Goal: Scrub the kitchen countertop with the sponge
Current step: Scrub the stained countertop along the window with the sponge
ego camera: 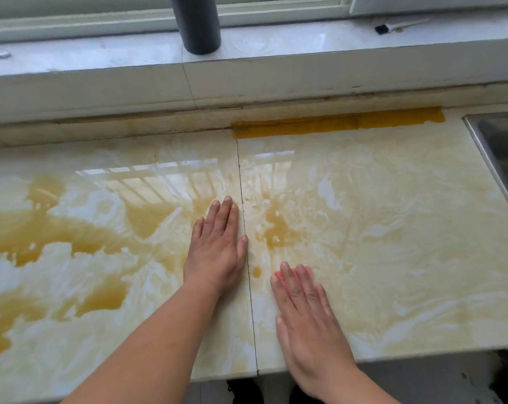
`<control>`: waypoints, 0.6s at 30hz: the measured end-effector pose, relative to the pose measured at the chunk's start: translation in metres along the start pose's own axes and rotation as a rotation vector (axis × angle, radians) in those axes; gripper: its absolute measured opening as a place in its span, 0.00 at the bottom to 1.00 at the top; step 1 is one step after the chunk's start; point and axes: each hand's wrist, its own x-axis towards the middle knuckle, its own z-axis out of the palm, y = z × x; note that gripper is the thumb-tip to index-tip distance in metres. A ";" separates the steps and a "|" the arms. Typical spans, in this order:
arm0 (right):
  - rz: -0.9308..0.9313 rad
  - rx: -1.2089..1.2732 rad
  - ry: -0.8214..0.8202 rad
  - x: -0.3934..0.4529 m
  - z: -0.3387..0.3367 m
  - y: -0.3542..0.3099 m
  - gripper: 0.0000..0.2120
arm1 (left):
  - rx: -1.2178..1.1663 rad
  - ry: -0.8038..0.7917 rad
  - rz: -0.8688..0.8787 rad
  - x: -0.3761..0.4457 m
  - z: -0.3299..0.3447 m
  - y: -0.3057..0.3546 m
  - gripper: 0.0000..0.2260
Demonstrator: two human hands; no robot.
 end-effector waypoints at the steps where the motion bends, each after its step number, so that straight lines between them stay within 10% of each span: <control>1: 0.004 0.003 -0.012 0.006 -0.001 0.001 0.32 | 0.004 0.001 0.000 0.000 0.001 0.000 0.30; 18: 0.026 0.029 0.001 0.105 -0.023 0.002 0.31 | 0.033 -0.017 -0.027 0.002 0.000 0.002 0.30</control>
